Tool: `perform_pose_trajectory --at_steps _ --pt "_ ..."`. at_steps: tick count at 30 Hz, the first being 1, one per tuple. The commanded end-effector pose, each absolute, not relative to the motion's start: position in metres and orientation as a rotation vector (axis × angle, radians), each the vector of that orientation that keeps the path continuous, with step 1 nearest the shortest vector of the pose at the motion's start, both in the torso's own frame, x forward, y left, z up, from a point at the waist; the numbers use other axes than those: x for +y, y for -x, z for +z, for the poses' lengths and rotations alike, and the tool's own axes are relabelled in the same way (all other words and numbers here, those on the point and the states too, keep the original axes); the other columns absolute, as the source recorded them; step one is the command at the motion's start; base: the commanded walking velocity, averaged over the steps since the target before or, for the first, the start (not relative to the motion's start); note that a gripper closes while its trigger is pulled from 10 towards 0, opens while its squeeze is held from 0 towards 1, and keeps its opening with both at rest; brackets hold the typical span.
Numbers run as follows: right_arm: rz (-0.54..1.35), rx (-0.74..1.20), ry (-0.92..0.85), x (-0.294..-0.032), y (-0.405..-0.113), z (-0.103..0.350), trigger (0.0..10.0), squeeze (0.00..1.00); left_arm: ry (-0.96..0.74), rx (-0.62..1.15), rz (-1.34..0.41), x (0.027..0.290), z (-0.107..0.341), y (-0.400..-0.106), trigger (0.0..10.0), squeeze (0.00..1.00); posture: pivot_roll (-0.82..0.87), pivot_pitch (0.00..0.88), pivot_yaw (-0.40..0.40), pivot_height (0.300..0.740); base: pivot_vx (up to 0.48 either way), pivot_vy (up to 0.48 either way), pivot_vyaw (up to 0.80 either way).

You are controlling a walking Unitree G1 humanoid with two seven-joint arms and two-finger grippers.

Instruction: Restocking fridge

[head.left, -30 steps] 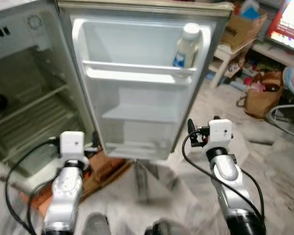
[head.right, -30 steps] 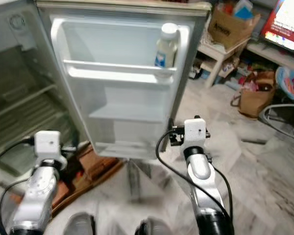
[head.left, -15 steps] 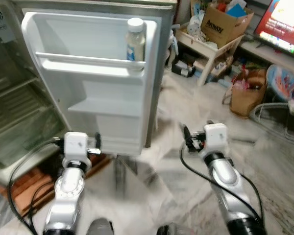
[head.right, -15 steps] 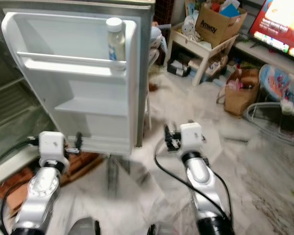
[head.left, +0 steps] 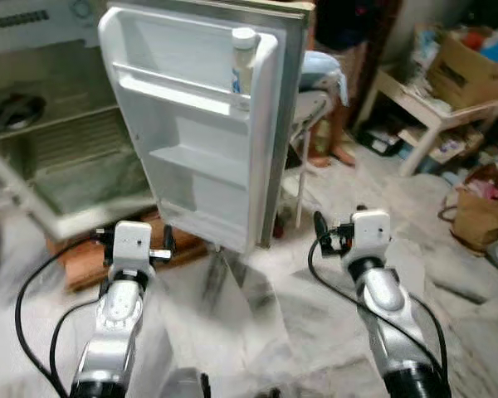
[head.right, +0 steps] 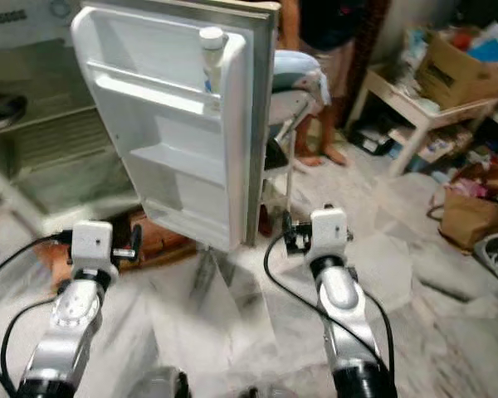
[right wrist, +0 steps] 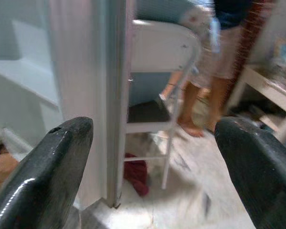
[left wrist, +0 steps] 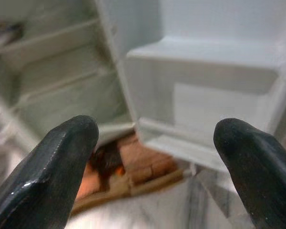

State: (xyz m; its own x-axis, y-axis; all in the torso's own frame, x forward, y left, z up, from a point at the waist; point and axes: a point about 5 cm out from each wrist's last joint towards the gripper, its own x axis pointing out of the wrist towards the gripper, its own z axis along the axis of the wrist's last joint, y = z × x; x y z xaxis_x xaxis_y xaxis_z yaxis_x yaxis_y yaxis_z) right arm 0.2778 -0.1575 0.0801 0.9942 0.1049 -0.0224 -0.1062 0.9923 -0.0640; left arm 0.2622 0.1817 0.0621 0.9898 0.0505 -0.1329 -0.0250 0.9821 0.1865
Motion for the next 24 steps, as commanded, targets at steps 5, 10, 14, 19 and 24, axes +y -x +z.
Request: perform_pose_trajectory --at_steps 5,10,14,19,24 --pt "0.153 -0.012 0.068 -0.148 -0.283 0.087 10.0 0.00 -0.201 0.174 0.084 0.190 0.057 -0.258 10.0 0.00 0.08 0.073 -0.040 0.740 0.000 -0.385 0.80" --pt "0.184 -0.029 0.083 -0.146 -0.285 0.091 10.0 0.00 -0.196 0.177 0.096 0.192 0.056 -0.258 10.0 0.00 0.08 0.076 -0.046 0.740 0.000 -0.382 0.80" --pt "0.189 -0.036 0.087 -0.146 -0.286 0.092 10.0 0.00 -0.195 0.180 0.098 0.192 0.056 -0.258 10.0 0.00 0.08 0.077 -0.045 0.740 0.000 -0.387 0.80" --pt "0.196 -0.046 0.083 -0.145 -0.287 0.094 10.0 0.00 -0.195 0.182 0.102 0.193 0.056 -0.258 10.0 0.00 0.08 0.080 -0.045 0.740 0.000 -0.371 0.80" --pt "0.210 -0.058 0.090 -0.143 -0.289 0.096 10.0 0.00 -0.197 0.183 0.105 0.194 0.055 -0.258 10.0 0.00 0.08 0.081 -0.047 0.740 0.000 -0.337 0.80"
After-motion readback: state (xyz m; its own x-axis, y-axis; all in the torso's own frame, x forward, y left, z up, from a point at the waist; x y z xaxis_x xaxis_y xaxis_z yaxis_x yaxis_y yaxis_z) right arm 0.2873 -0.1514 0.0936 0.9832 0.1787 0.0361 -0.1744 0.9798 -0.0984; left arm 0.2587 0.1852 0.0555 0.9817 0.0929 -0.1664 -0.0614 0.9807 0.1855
